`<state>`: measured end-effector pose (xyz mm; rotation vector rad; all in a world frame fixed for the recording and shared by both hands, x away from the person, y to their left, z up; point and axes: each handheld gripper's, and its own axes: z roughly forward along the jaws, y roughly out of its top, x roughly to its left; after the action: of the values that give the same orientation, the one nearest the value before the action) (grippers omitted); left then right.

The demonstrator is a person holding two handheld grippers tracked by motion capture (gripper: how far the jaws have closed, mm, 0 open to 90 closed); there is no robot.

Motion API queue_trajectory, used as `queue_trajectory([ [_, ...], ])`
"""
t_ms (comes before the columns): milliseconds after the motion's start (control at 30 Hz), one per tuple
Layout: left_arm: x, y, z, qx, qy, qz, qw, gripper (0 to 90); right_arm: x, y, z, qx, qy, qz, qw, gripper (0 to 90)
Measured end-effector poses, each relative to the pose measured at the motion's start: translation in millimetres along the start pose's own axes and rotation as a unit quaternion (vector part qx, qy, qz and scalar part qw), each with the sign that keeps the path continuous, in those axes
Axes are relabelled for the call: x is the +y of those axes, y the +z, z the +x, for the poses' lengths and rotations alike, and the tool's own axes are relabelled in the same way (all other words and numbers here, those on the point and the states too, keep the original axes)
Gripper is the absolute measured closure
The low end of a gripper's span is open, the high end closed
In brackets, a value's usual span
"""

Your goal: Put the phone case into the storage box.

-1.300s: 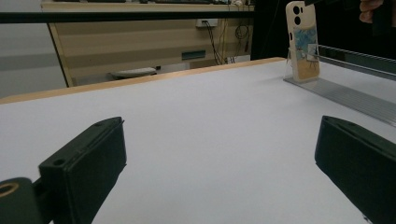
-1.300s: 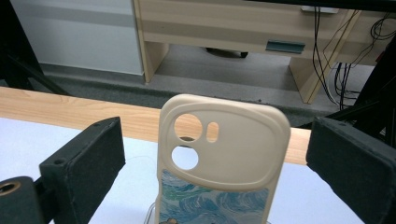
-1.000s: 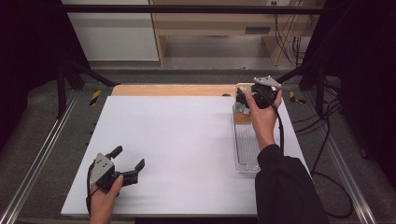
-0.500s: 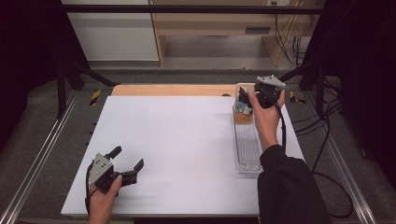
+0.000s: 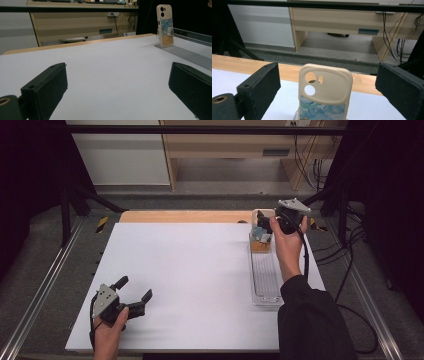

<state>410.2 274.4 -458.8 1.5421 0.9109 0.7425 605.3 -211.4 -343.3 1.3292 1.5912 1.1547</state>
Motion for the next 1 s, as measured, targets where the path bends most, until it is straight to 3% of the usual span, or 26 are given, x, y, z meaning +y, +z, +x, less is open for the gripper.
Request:
queue_trajectory([
  [1000, 0.5, 0.4, 2.8, -0.006, 0.005, -0.002, 1.0, 1.7, 5.6, -15.1, -4.2, 0.022, -0.022, -0.038, 0.9988, 5.3],
])
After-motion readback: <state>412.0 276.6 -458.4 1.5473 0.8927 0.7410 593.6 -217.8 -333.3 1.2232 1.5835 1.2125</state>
